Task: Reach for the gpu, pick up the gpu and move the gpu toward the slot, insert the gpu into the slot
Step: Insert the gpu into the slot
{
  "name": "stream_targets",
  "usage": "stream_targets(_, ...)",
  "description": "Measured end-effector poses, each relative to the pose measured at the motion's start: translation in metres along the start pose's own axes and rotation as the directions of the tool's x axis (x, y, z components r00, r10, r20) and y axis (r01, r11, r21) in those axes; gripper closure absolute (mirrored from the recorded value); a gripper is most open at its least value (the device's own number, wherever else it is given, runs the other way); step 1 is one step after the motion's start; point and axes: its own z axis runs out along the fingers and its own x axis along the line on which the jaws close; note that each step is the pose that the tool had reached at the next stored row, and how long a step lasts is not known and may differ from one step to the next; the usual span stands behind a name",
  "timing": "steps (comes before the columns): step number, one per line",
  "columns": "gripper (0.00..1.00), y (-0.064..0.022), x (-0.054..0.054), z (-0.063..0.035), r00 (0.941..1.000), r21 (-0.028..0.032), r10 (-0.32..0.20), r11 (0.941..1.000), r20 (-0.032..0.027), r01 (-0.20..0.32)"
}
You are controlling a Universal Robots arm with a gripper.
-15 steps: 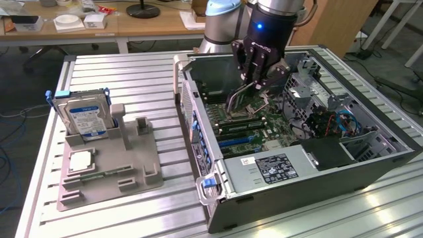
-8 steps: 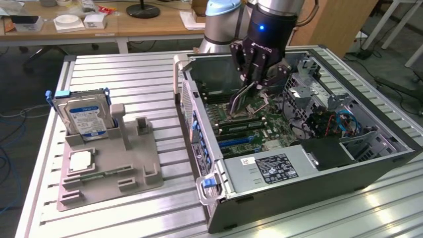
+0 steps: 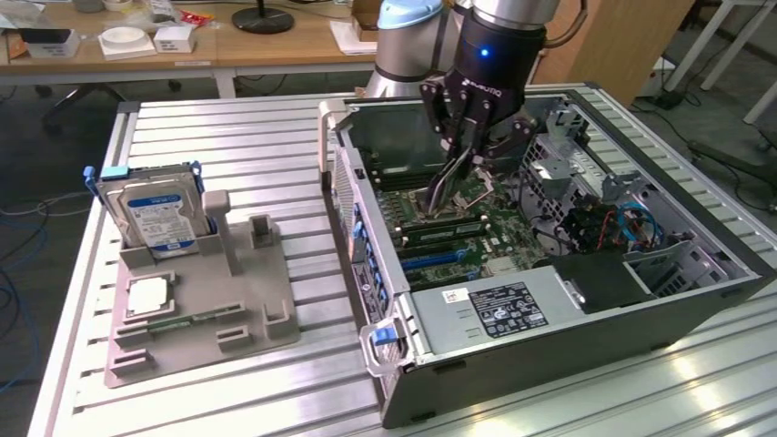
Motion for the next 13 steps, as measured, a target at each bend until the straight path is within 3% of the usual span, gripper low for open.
stream_targets(7,0.74,-0.0001,0.0,0.0001,0.9967,0.0012,-0.081,0.9967,0.0017,0.081)
stream_targets(13,0.74,-0.0001,-0.0001,0.0001,0.9885,0.0023,-0.151,0.9886,0.0031,0.151)
